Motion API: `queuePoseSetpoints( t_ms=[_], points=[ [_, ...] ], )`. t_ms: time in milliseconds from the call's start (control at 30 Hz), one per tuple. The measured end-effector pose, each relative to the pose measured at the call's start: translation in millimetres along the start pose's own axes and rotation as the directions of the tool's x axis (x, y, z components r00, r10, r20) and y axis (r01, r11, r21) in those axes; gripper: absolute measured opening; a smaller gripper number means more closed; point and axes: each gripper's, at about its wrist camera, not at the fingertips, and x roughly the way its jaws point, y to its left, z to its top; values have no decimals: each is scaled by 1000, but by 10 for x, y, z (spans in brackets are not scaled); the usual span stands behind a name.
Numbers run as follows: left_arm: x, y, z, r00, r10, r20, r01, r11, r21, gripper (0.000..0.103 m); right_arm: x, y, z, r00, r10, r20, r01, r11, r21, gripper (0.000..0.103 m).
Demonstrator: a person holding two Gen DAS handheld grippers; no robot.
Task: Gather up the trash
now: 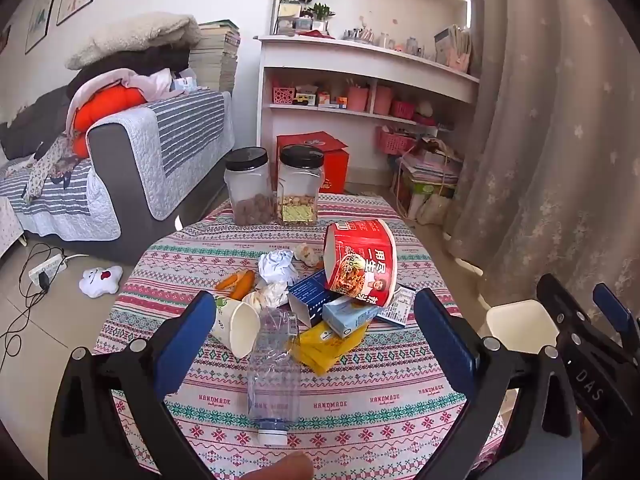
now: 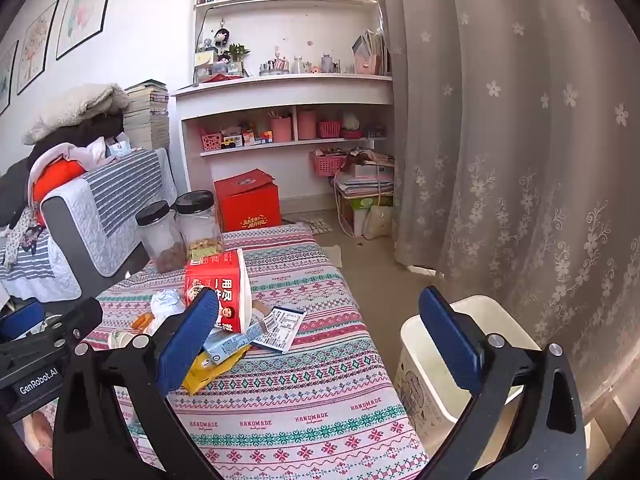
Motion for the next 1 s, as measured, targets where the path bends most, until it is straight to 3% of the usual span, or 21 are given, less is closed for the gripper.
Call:
queuePoseSetpoints(
  t_ms=[1000],
  points=[
    [66, -9, -75, 1000, -8, -27, 8, 1000, -17, 96, 35, 64, -30, 1000, 8, -12, -8, 1000, -6, 96]
  ],
)
